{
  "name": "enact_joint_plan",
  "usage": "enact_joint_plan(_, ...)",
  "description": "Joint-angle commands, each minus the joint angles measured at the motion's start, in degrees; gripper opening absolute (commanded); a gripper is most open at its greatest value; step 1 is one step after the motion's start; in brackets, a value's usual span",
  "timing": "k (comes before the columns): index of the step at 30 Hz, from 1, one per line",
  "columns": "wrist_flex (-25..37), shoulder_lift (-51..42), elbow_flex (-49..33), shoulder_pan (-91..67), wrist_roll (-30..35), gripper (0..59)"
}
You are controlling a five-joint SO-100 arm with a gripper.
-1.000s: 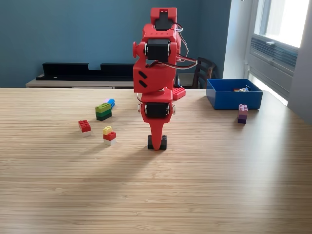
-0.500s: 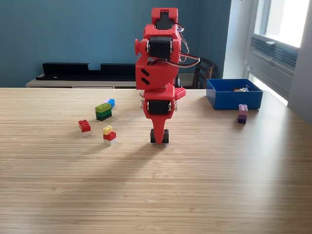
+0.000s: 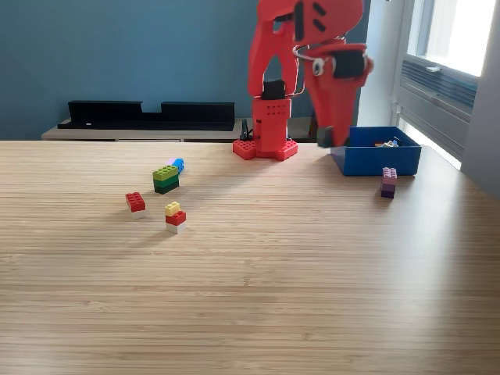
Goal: Grasp a lego block and put it in the bin.
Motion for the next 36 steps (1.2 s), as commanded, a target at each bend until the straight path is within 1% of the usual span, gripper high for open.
enact_joint_plan(1,0.8,14.7,5.1,-13.3,-3.1,0.0)
enact_joint_plan(6,1.9,16.1,11.0,-25.4,-5.3,0.0)
enact_joint_plan(11,1.8,16.1,18.6,-38.8,-5.6,0.0)
enact_joint_plan(14,1.7,16.1,21.9,-46.7,-5.3,0.0)
enact_joint_plan(19,1.7,16.1,23.7,-55.2,-6.6,0.0)
enact_joint_plan(24,1.8,16.1,24.0,-57.9,-8.3,0.3)
enact_joint_plan(25,1.8,16.1,24.0,-58.0,-8.6,1.3)
enact_joint_plan(27,1.8,16.1,24.3,-58.0,-9.1,12.9)
enact_joint_plan(28,1.8,16.1,24.4,-58.0,-9.4,17.3)
enact_joint_plan(30,1.8,16.1,24.5,-57.9,-9.8,21.8)
enact_joint_plan(33,1.8,16.1,24.6,-57.6,-10.4,22.8)
enact_joint_plan(35,1.8,16.1,24.3,-57.3,-10.5,21.8)
enact_joint_plan(36,1.8,16.1,24.3,-57.2,-10.7,20.3)
